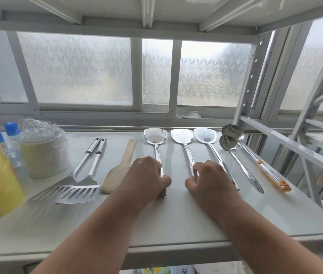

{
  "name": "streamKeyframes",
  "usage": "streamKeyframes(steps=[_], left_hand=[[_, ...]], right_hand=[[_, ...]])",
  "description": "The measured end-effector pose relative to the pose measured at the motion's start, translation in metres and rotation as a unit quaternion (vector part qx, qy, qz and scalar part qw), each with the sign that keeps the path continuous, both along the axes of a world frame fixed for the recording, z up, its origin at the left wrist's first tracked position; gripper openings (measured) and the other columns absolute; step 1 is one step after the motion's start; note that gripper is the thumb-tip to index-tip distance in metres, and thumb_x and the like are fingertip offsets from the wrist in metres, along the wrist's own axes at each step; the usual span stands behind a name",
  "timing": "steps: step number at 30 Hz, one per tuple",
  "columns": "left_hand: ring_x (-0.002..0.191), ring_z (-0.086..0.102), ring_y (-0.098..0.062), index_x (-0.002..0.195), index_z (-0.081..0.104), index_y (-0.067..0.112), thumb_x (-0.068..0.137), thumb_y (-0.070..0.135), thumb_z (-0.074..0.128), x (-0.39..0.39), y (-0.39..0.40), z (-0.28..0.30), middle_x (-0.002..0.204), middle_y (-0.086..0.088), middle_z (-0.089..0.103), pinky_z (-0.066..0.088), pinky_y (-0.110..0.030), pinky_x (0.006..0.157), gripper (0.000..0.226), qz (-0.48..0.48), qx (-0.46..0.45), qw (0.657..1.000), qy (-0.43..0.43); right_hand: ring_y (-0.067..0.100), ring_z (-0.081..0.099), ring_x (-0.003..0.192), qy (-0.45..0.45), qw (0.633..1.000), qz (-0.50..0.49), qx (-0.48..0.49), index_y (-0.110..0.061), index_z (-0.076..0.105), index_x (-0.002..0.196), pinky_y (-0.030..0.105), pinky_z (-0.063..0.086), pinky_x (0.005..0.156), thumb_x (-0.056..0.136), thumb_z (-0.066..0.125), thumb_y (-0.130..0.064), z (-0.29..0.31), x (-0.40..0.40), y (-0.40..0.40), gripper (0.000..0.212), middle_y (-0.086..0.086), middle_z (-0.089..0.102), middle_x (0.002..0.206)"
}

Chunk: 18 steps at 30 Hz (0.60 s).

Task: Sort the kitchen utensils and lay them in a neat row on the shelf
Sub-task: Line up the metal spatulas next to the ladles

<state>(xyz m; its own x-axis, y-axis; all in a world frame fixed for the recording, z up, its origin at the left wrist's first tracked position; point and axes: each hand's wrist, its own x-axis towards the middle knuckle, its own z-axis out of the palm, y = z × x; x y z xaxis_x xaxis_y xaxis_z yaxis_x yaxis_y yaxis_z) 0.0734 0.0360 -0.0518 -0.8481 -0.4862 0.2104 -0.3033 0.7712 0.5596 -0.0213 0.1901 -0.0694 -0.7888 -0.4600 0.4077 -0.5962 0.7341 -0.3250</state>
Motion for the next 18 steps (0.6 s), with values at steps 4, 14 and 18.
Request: streamKeyframes(steps=[4,14,18], left_hand=[[0.073,0.069,-0.023,0.063,0.058,0.014,0.082,0.029,0.066,-0.0013,0.0013,0.0007,0.071,-0.004,0.073,0.040,-0.027,0.048,0.026,-0.003,-0.018,1.000,-0.010],[0.070,0.074,-0.024,0.062,0.057,0.013,0.081,0.030,0.064,0.0009,0.0007,-0.0004,0.071,-0.005,0.075,0.059,-0.034,0.060,0.026,-0.011,-0.024,1.000,-0.016],[0.071,0.074,-0.023,0.063,0.058,0.013,0.080,0.030,0.064,0.0000,0.0027,0.0015,0.070,-0.005,0.075,0.055,-0.031,0.056,0.025,-0.009,-0.011,1.000,-0.024]], right_hand=[[0.026,0.047,0.078,-0.001,1.000,-0.001,0.000,-0.014,0.055,0.080,0.034,0.047,0.071,0.086,0.057,-0.028,-0.0009,-0.0005,-0.0001,0.015,0.003,0.046,0.082],[0.025,0.045,0.078,0.009,1.000,0.001,0.009,-0.012,0.059,0.083,0.030,0.037,0.069,0.087,0.058,-0.027,-0.0013,-0.0010,0.0008,0.016,0.003,0.047,0.082],[0.025,0.047,0.078,-0.001,1.000,0.002,0.003,-0.013,0.057,0.081,0.032,0.045,0.070,0.086,0.058,-0.028,-0.0017,-0.0013,0.0005,0.016,0.002,0.046,0.081]])
